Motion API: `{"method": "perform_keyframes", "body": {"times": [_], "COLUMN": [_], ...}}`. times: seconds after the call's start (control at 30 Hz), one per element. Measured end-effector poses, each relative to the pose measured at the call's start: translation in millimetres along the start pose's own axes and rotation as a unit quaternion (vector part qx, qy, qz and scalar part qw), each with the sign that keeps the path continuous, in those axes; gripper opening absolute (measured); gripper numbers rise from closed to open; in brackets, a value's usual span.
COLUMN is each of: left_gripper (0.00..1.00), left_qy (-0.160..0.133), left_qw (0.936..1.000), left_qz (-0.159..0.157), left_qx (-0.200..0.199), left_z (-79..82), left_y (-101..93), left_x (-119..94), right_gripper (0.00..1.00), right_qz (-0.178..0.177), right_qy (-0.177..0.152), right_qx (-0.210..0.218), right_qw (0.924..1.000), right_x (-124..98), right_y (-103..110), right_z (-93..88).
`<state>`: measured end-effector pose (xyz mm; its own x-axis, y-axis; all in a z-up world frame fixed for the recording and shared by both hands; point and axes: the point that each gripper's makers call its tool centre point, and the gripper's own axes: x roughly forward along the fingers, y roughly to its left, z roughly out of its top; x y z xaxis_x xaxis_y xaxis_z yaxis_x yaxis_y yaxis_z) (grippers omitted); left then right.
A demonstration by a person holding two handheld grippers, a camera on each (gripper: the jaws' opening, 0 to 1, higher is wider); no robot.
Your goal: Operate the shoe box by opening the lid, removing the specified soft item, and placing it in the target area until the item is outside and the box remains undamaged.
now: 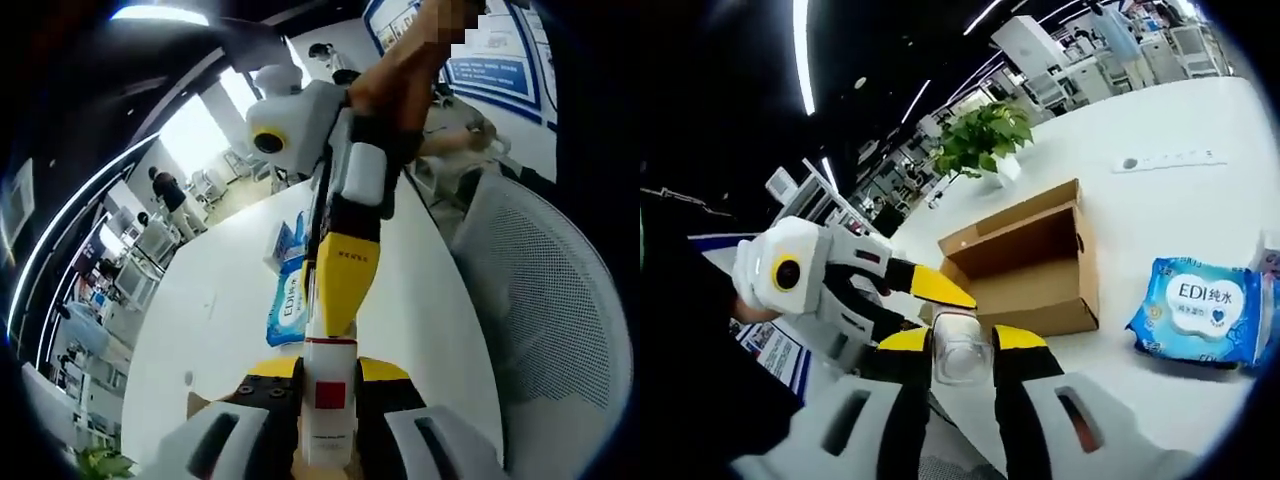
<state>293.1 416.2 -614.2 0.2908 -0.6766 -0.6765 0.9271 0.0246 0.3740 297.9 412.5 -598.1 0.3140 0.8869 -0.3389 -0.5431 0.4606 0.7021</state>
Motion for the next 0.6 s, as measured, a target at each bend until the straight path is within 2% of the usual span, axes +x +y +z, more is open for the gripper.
{"method": "perform_keyframes", "body": {"times": [0.37, 0.6], "left_gripper": [0.2, 0.2], "left_qy": [0.008, 0.003], "left_qw": [0.9999, 0.9999], "left_qz": [-0.003, -0.014], "left_qx": [0.012, -0.01], "left_z": [-0.2, -3.4], "left_y": [-5.9, -8.5], "left_x": [4.0, 8.4], "right_gripper": [0.19, 0.19], "right_qz": [-0.004, -0.019], "right_qy": [0.023, 0.021], "right_qx": [0.012, 0.046], "right_qw": [0.9997, 0.9985], "right_x": [5.8, 6.7], "right_y": [4.3, 0.9], "right_z": [-11.2, -12.1]}}
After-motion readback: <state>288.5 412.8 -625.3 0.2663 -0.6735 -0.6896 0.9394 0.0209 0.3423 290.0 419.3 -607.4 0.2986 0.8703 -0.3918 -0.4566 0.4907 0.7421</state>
